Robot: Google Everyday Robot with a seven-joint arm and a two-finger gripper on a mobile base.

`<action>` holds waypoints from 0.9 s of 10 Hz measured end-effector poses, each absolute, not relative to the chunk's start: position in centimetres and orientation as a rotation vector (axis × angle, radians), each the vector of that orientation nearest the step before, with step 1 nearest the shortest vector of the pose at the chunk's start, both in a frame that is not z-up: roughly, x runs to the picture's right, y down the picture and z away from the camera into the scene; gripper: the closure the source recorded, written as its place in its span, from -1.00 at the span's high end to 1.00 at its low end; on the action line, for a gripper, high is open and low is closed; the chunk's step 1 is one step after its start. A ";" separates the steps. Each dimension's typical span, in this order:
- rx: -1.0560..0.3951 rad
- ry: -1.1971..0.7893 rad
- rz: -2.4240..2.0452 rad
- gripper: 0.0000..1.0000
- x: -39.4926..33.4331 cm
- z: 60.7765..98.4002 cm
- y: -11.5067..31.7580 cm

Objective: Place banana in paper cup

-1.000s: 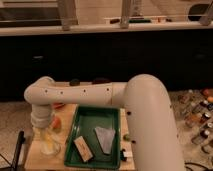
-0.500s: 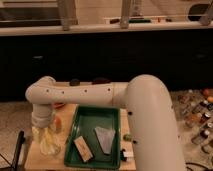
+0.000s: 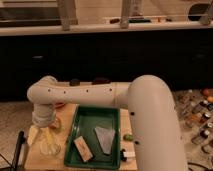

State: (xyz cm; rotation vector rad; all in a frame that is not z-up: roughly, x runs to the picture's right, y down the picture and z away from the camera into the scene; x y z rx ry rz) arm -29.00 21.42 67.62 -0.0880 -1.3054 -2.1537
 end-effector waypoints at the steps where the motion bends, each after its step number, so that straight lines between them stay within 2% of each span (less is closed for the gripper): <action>1: -0.083 -1.300 -2.156 0.60 -28.9 67.5 21.3; 9: -0.055 -1.263 -2.171 0.60 -28.6 66.6 20.6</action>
